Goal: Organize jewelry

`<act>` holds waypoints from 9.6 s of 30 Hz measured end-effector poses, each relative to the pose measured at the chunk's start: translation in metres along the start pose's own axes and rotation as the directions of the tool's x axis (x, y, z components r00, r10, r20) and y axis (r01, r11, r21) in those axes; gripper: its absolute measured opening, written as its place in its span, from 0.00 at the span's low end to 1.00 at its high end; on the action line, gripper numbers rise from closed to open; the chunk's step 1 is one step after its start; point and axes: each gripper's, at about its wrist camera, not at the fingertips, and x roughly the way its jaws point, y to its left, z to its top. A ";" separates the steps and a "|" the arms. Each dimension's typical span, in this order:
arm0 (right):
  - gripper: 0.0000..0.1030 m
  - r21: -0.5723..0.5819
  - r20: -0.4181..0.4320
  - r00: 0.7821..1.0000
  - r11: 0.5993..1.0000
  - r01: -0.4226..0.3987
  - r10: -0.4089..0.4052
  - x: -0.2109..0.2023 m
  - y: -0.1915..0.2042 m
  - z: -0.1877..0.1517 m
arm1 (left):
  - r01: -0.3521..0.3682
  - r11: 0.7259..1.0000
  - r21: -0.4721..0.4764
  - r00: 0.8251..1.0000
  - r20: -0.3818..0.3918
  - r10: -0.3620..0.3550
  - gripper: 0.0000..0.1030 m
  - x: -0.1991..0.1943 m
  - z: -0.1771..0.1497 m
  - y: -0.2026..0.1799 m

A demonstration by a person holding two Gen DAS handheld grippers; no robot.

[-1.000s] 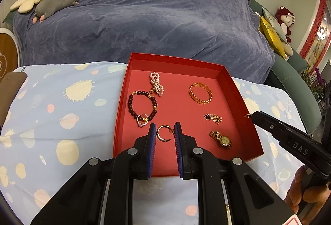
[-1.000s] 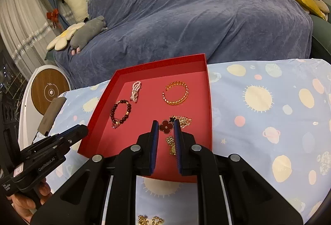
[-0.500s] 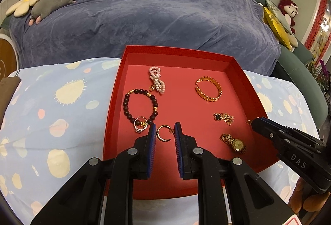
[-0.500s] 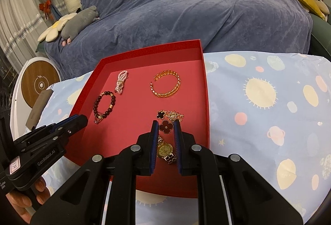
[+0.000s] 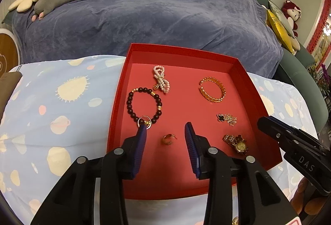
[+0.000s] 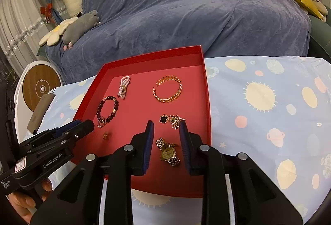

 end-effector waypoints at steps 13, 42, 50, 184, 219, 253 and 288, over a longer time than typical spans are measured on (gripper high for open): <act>0.26 -0.009 0.024 0.999 0.999 -0.037 0.037 -0.020 0.009 -0.004 | -0.031 0.999 -0.021 0.998 0.054 0.032 0.35 -0.023 -0.001 0.000; 0.26 -0.129 -0.129 0.988 0.986 -0.105 0.088 -0.066 0.021 -0.122 | -0.047 0.998 -0.044 0.998 0.034 0.049 0.35 -0.093 -0.095 0.013; 0.26 -0.170 -0.164 0.982 0.977 -0.125 0.097 -0.053 0.041 -0.141 | -0.062 0.998 -0.027 0.998 0.011 0.063 0.35 -0.095 -0.122 0.017; 0.02 -0.085 0.179 0.969 0.984 -0.160 0.173 -0.139 0.019 -0.026 | 0.069 0.993 0.100 0.998 -0.005 -0.069 0.14 -0.069 -0.116 -0.064; 0.04 -0.036 0.096 0.995 0.999 -0.023 0.026 0.019 0.002 0.060 | 0.041 0.999 0.012 0.999 0.003 -0.041 0.15 0.028 0.033 -0.023; 0.51 -0.016 0.064 0.998 1.000 -0.025 0.026 -0.094 0.009 -0.052 | -0.097 0.995 -0.009 0.994 0.058 0.098 0.66 -0.091 -0.063 -0.017; 0.91 -0.113 0.020 0.987 0.981 0.160 -0.159 -0.082 0.025 -0.128 | -0.170 0.985 -0.001 0.985 -0.012 0.170 0.83 -0.090 -0.134 -0.018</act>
